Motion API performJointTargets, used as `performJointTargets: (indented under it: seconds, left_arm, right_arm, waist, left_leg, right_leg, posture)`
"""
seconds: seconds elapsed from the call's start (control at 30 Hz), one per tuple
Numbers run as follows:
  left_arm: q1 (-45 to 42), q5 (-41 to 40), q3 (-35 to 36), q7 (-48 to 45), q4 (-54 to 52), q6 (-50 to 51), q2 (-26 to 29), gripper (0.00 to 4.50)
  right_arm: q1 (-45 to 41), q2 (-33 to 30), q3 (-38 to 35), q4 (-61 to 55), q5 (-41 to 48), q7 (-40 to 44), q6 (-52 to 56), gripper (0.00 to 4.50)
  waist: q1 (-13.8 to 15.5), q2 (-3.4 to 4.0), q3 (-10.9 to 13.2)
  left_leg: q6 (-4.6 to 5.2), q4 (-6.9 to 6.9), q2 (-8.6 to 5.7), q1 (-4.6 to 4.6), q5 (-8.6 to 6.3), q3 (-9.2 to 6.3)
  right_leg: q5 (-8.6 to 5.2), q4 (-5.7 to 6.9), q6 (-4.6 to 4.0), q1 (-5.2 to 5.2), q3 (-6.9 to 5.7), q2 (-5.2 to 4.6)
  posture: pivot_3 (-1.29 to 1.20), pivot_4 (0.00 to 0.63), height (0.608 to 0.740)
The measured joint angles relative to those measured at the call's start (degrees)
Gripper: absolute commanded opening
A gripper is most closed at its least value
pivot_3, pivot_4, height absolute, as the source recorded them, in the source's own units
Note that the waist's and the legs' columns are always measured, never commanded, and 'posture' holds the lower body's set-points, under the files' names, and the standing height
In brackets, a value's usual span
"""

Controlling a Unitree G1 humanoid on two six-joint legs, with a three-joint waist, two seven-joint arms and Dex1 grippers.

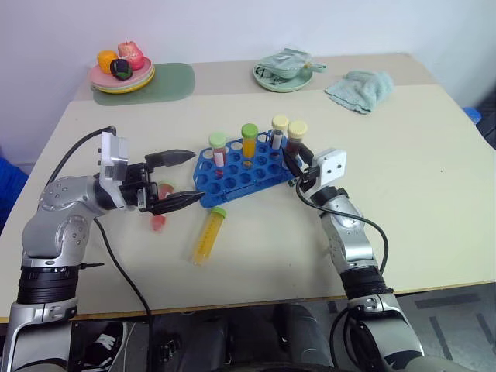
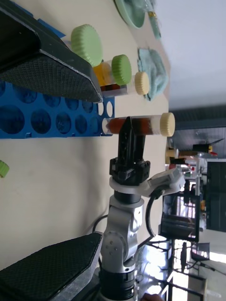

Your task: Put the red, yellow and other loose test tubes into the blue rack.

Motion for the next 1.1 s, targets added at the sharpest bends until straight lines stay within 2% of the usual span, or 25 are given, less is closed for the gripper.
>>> performJointTargets:
  seconds: [0.17,0.4,0.43,0.77,0.87,1.1]
  left_arm:
    - [-0.07,0.0,0.0,-0.13,0.01,0.0,0.0,4.5]
    - [-0.1,0.0,-0.02,-0.08,0.01,0.02,0.0,4.5]
    - [-0.1,0.0,-0.02,-0.04,0.01,0.04,0.0,4.5]
    - [-0.08,0.0,-0.02,0.76,-0.61,0.35,-0.01,4.5]
    - [-0.08,-0.01,-0.03,0.76,-0.61,0.34,-0.02,4.5]
    - [0.1,-0.01,-0.04,0.65,-0.58,0.2,-0.31,4.5]
  right_arm:
    - [1.42,0.24,0.12,-0.09,-0.13,-0.23,1.24,0.79]
    - [1.03,0.84,0.03,-0.09,0.28,-0.09,2.53,4.2]
    - [0.95,0.83,0.02,-0.09,0.28,-0.1,2.57,4.48]
    - [-0.06,-0.11,-0.93,-1.86,1.09,-0.64,4.6,4.48]
    - [-1.48,-0.8,-2.75,-6.31,3.12,-1.16,7.14,4.48]
    - [-3.76,-7.36,-8.9,-22.32,14.37,-0.57,21.43,4.48]
  waist:
    - [-0.08,0.0,0.0]
    - [-0.15,0.0,0.0]
    - [-0.12,0.0,0.0]
    - [-0.13,0.01,0.01]
    - [-0.07,0.01,0.01]
    - [0.01,0.01,0.01]
  left_leg:
    - [0.0,0.0,-0.01,-0.01,0.0,0.0]
    - [0.0,-0.01,0.0,0.0,0.0,0.0]
    - [0.0,0.0,0.0,-0.01,0.0,0.0]
    - [0.0,0.0,0.0,-0.02,0.0,0.0]
    - [0.0,0.01,0.0,-0.03,0.0,0.0]
    - [0.0,0.01,0.0,-0.05,0.0,-0.01]
  right_leg:
    - [0.0,0.0,0.0,-0.02,0.0,0.0]
    - [0.0,0.0,0.0,-0.02,0.0,0.0]
    - [0.0,0.0,0.0,-0.02,0.0,0.0]
    - [0.0,0.01,0.0,-0.05,0.0,0.0]
    - [0.0,0.01,0.0,-0.04,0.0,-0.01]
    - [0.0,0.0,0.0,-0.05,0.0,-0.02]
  posture:
    - [0.0,0.15,0.74]
    - [0.0,0.15,0.74]
    - [0.0,0.15,0.74]
    - [0.0,0.15,0.74]
    - [0.0,0.15,0.74]
    - [0.0,0.15,0.74]
